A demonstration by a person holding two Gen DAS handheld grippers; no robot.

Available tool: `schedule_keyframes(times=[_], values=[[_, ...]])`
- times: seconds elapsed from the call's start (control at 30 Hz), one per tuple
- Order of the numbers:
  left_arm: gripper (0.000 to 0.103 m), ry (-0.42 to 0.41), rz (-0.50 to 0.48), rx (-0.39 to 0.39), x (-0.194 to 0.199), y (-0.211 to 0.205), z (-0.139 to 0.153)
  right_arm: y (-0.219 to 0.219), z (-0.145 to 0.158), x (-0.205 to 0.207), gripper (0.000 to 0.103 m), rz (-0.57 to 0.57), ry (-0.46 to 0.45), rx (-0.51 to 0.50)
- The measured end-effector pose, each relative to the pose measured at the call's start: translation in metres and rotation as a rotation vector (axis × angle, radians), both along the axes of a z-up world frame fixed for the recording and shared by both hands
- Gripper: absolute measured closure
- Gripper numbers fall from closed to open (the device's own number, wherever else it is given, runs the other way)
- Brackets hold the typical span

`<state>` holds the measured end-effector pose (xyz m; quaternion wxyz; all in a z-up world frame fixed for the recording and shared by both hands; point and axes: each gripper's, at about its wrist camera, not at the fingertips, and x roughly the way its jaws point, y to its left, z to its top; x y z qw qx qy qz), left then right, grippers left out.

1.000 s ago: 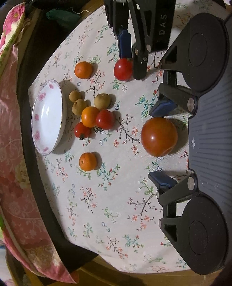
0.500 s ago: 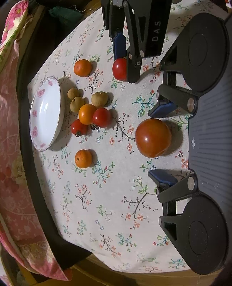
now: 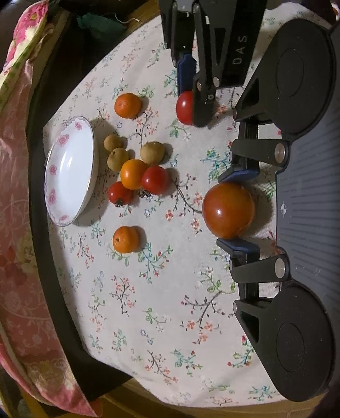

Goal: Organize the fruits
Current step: 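Carry both held tomatoes up and over to the white plate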

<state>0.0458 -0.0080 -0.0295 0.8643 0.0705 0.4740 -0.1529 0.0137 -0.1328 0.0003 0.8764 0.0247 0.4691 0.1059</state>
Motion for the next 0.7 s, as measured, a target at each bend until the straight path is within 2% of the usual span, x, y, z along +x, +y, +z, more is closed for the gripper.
schedule_keyframes(times=[0.47, 0.7], values=[[0.051, -0.073, -0.019, -0.073, 0.014, -0.019, 0.030, -0.008, 0.026, -0.002, 0.072, -0.057, -0.034, 0.034], [0.052, -0.107, -0.015, -0.098, 0.037, -0.027, 0.043, -0.016, 0.041, 0.012, 0.072, -0.091, -0.062, 0.033]])
